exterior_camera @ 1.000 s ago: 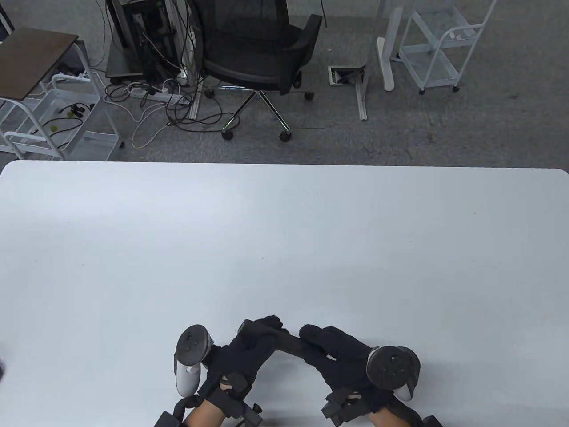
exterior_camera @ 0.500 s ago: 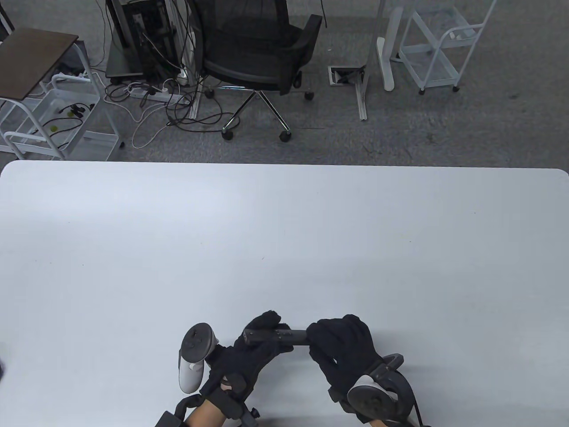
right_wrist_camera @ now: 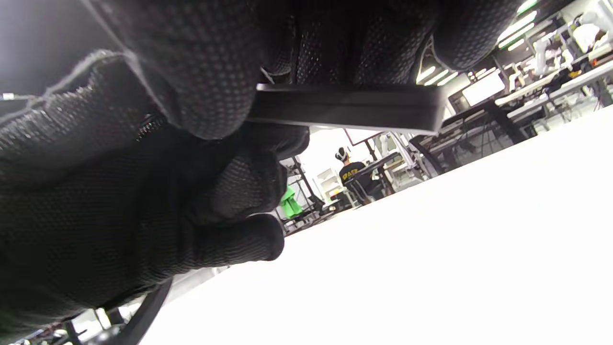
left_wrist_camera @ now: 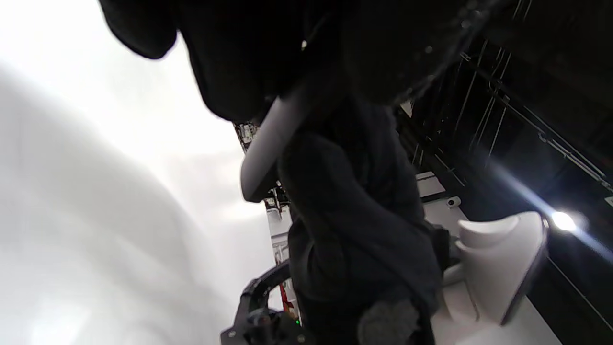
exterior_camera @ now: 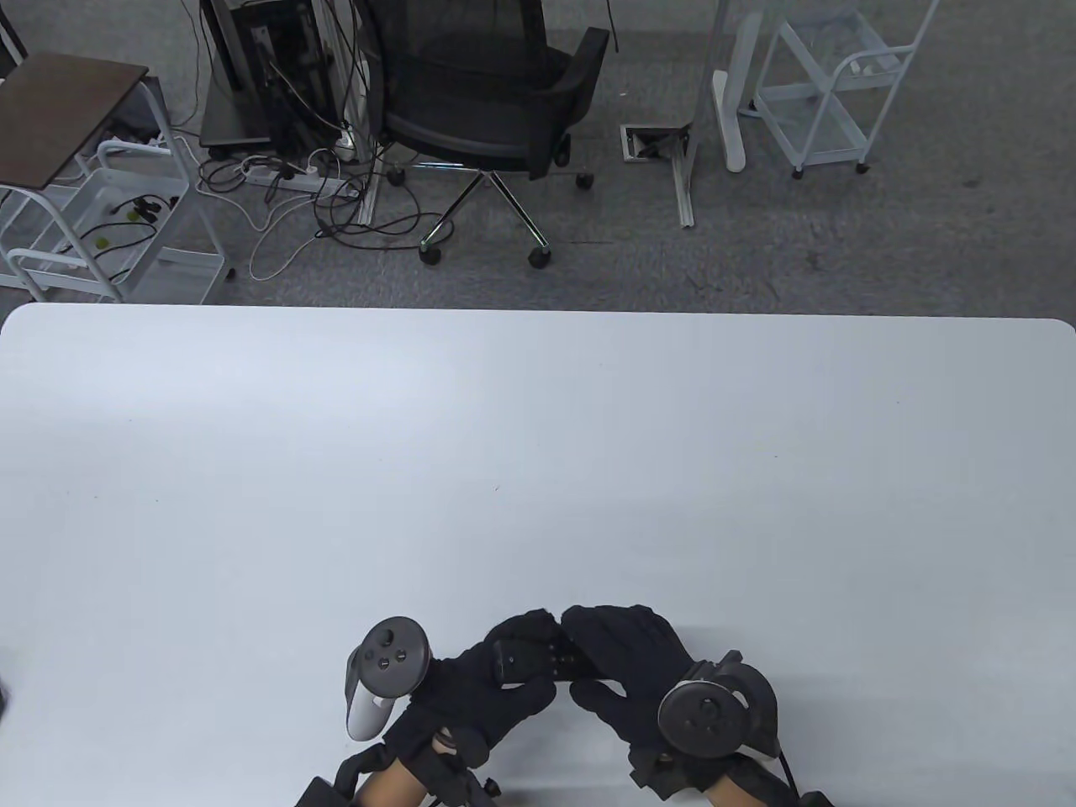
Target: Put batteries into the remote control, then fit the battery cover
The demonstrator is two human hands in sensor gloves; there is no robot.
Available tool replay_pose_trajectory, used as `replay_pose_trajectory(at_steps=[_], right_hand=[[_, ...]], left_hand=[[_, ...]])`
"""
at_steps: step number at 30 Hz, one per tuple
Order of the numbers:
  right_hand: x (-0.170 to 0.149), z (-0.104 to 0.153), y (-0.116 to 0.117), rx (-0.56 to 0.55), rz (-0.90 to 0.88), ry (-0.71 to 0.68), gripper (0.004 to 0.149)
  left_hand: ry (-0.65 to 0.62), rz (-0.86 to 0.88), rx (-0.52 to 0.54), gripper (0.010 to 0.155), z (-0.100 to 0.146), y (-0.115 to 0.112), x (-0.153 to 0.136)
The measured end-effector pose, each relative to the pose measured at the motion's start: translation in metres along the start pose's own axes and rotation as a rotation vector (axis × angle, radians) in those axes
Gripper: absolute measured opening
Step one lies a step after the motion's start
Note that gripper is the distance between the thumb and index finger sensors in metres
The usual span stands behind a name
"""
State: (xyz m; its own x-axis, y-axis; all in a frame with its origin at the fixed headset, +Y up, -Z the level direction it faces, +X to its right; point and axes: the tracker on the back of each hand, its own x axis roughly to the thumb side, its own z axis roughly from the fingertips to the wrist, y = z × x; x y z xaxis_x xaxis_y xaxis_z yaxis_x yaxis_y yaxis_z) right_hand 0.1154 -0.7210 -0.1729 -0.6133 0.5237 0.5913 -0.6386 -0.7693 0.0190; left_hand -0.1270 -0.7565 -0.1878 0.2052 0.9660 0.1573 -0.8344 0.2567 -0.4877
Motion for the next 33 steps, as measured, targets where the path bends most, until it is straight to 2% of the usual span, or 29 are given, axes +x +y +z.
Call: replay_pose_trajectory(at_steps=[4, 7, 9, 12, 16, 19, 21, 27, 33], right_hand=[[0.002, 0.000, -0.001, -0.023, 0.019, -0.007, 0.075], [0.005, 0.002, -0.003, -0.052, 0.085, -0.010, 0.075], [0.004, 0.002, -0.004, -0.066, 0.125, -0.001, 0.074], [-0.001, 0.001, -0.007, -0.086, 0.169, 0.029, 0.073], [-0.010, -0.002, -0.008, -0.101, 0.214, 0.080, 0.072], [-0.024, -0.014, -0.001, -0.064, 0.280, 0.133, 0.071], [-0.036, -0.028, 0.009, 0.000, 0.324, 0.174, 0.071], [-0.064, -0.073, 0.034, 0.144, 0.442, 0.244, 0.071], [-0.086, -0.099, 0.054, 0.189, 0.485, 0.287, 0.071]], left_hand=[[0.019, 0.026, -0.015, 0.075, 0.000, 0.002, -0.004], [0.086, -0.012, -0.003, 0.083, 0.001, 0.005, -0.006], [0.124, -0.132, 0.050, 0.088, 0.003, 0.008, -0.006], [0.182, -0.354, 0.132, 0.087, 0.005, 0.014, -0.002], [0.239, -0.578, 0.175, 0.084, 0.006, 0.019, 0.000], [0.261, -0.683, 0.164, 0.080, 0.004, 0.020, 0.000], [0.272, -0.722, 0.152, 0.079, 0.003, 0.020, -0.001], [0.266, -0.733, 0.112, 0.079, 0.002, 0.014, -0.002], [0.274, -0.739, 0.067, 0.079, -0.001, 0.010, -0.004]])
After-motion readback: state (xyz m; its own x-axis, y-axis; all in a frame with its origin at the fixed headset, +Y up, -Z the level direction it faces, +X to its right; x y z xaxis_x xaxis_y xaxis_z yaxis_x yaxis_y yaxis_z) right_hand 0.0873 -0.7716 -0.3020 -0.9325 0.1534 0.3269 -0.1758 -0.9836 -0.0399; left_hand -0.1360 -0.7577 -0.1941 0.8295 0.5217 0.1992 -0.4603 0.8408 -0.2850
